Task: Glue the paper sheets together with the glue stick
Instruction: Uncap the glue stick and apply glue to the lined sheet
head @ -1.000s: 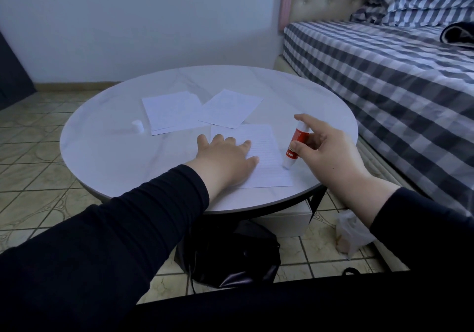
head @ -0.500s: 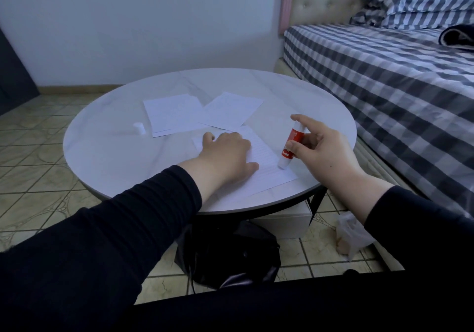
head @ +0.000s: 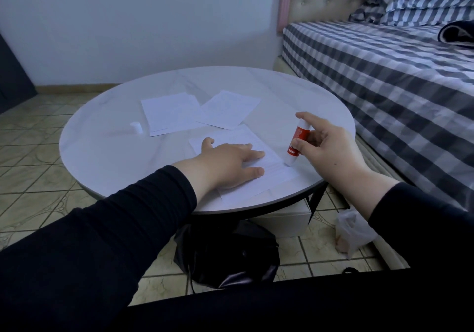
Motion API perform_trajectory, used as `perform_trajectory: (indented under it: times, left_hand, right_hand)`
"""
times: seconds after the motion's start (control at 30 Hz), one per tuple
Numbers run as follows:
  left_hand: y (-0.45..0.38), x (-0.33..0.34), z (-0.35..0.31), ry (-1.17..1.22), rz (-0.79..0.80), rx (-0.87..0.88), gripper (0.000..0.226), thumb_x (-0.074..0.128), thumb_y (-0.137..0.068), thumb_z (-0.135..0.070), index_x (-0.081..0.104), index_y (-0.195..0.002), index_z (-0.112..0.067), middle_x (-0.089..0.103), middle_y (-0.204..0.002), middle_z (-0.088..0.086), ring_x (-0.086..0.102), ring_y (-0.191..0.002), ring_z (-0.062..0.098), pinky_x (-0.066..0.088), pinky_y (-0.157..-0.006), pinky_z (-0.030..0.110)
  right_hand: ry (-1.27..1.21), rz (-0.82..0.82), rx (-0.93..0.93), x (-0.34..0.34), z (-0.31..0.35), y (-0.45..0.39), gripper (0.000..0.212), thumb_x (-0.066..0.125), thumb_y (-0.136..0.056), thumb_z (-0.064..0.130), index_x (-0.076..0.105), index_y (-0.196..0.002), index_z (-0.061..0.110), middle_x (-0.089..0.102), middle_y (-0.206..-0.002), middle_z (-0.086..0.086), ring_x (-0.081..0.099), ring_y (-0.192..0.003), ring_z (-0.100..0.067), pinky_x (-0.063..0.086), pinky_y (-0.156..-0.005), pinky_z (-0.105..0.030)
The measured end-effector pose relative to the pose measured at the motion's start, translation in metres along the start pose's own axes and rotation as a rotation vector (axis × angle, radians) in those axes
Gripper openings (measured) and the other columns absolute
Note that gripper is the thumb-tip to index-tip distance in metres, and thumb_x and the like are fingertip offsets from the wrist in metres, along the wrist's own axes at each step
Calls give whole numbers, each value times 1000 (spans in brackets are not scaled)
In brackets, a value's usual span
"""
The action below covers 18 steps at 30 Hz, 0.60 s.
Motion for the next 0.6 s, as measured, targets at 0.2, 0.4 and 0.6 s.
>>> perform_trajectory:
  times: [0.2,0.4,0.6]
  left_hand:
    - [-2,4,-2,-24,-38,-83,55,24,-93,-68,23,-146,-52,16,-161,-13,17,-147,14,-9,-110,56]
    - [-1,5,-5,-49,-72,-125,55,21,-94,-66,24,-146,-50,19,-161,-9,22,-146,17,-9,-110,58]
    - [-1,2,-7,-43,-48,-138,55,23,-94,-66,23,-147,-50,19,-161,-9,18,-147,18,-3,-110,56]
  right_hand:
    - [-54,56,-25,7,9,6,50,70,-86,22,54,-129,42,73,-87,4,68,-87,-8,51,-86,-23]
    - [19,-4,5,3,6,2,50,67,-89,20,51,-134,36,68,-88,8,64,-88,-3,46,-86,-17]
    - [-3,12,-4,7,9,5,50,67,-88,21,51,-133,40,68,-85,12,62,-83,6,40,-74,-1]
Point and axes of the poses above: each hand's wrist, its own y-axis away from the middle knuckle, its own x-axis out of the palm, z = x × y, the point moved 2 cm from there along -y, towards the middle knuckle
